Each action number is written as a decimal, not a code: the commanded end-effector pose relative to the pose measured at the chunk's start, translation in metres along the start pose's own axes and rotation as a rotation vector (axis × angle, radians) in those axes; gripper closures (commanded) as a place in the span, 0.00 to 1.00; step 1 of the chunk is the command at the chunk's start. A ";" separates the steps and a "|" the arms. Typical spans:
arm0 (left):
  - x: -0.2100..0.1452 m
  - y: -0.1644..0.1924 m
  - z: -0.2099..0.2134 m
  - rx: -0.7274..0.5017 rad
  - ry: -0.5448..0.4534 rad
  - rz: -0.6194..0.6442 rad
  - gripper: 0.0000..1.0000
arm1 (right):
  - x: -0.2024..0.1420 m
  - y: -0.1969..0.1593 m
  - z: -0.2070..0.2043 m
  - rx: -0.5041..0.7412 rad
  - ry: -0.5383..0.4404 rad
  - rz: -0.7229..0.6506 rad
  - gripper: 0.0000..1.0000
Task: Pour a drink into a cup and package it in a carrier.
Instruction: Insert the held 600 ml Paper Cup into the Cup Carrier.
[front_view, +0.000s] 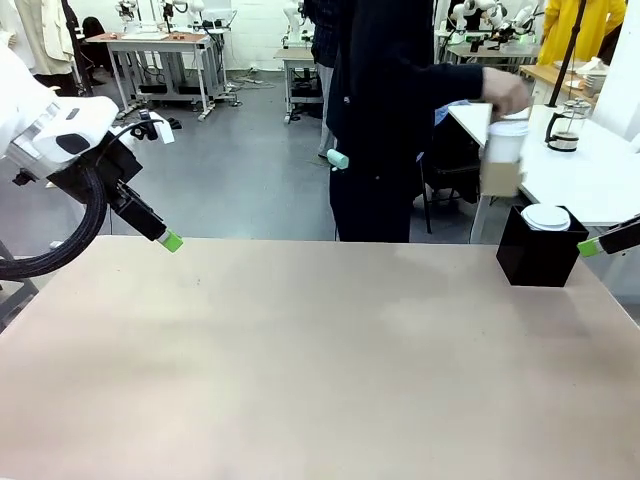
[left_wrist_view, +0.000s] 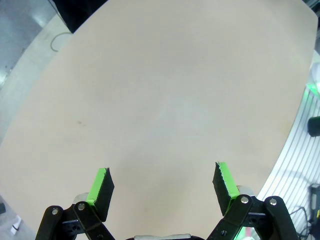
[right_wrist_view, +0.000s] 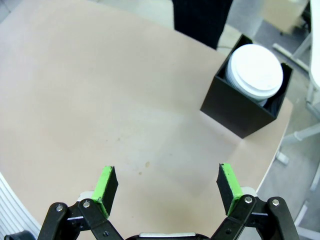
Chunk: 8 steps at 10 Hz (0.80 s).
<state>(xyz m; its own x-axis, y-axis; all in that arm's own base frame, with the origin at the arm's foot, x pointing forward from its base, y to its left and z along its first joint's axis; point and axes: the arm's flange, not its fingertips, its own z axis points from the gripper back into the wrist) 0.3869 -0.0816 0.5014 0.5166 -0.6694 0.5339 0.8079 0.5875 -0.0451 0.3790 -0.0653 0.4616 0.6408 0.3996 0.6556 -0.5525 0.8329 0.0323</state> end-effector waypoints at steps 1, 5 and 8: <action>0.001 0.000 0.002 0.002 0.008 0.008 0.00 | 0.001 0.000 0.003 0.000 -0.005 0.004 0.00; 0.001 0.000 0.002 0.002 0.008 0.008 0.00 | 0.001 0.000 0.003 0.000 -0.005 0.004 0.00; 0.001 0.000 0.002 0.002 0.008 0.008 0.00 | 0.001 0.000 0.003 0.000 -0.005 0.004 0.00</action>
<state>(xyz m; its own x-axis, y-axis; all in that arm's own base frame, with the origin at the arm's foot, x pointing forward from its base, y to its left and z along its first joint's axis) 0.3869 -0.0816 0.5014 0.5166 -0.6694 0.5339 0.8079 0.5875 -0.0451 0.3790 -0.0654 0.4616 0.6408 0.3996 0.6556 -0.5525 0.8329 0.0323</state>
